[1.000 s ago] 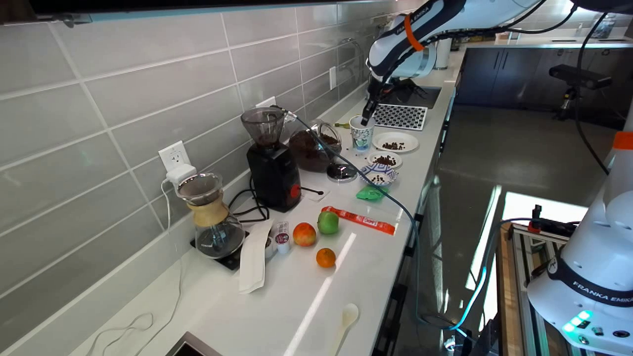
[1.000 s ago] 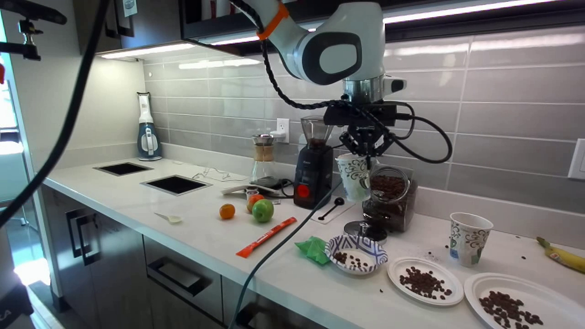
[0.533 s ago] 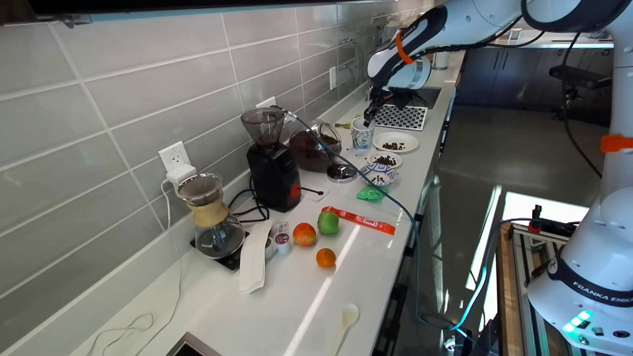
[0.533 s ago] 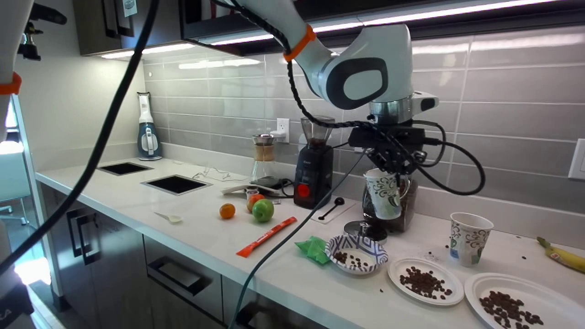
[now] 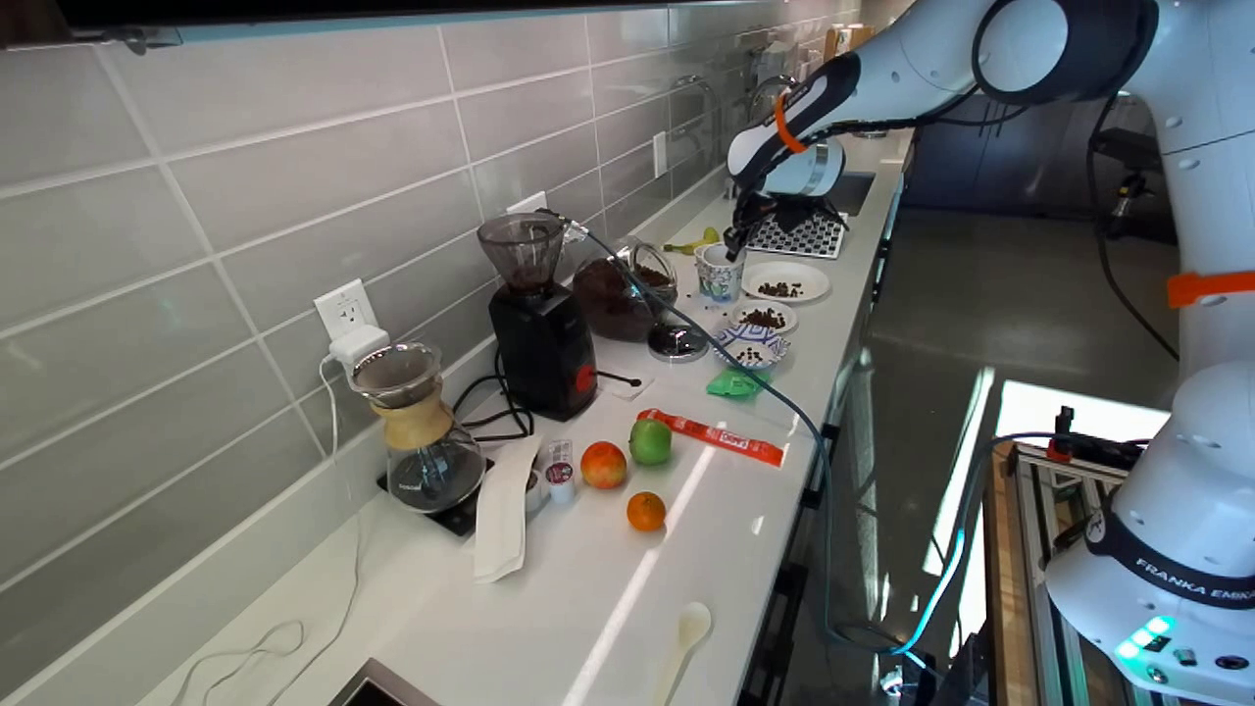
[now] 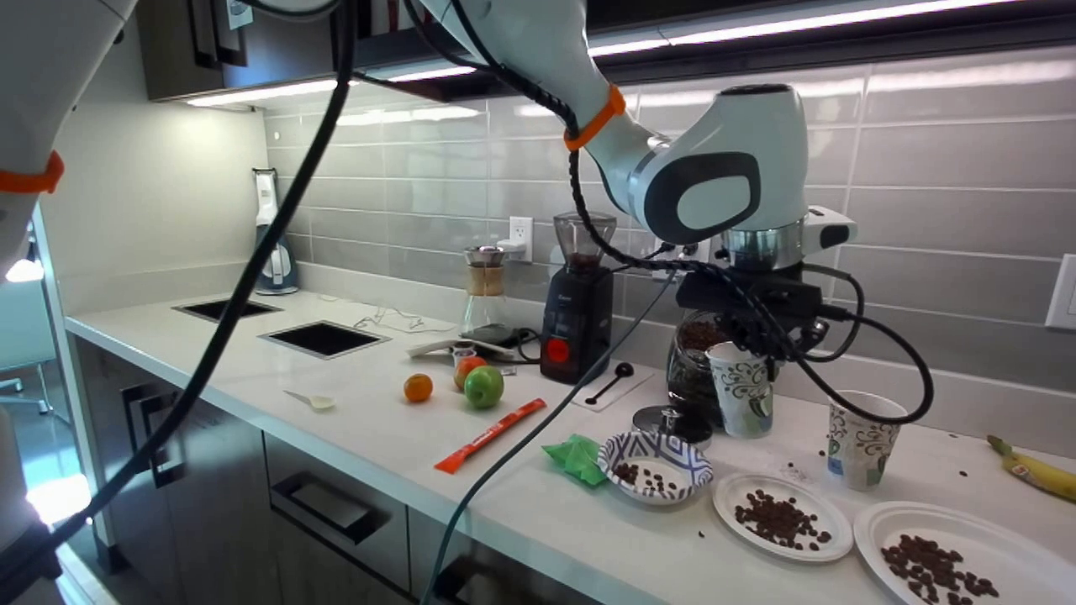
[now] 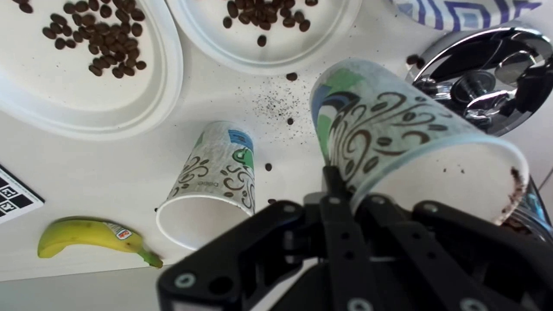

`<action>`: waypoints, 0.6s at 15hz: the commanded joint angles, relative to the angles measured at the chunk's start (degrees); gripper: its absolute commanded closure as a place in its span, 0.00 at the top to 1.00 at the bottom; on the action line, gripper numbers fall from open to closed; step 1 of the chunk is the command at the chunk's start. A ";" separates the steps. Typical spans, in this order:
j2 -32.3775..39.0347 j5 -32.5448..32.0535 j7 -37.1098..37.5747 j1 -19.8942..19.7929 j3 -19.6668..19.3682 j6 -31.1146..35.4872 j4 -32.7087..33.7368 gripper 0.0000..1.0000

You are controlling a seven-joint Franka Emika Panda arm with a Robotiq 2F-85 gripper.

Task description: Pour the contents from the left cup into the right cup

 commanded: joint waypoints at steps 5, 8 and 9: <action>8.48 -1.59 5.93 -2.58 3.01 -1.62 9.83 0.01; 10.84 -3.14 7.82 -2.33 2.91 -3.03 12.89 0.01; 11.53 -4.19 8.66 -2.04 2.51 -4.00 13.67 0.01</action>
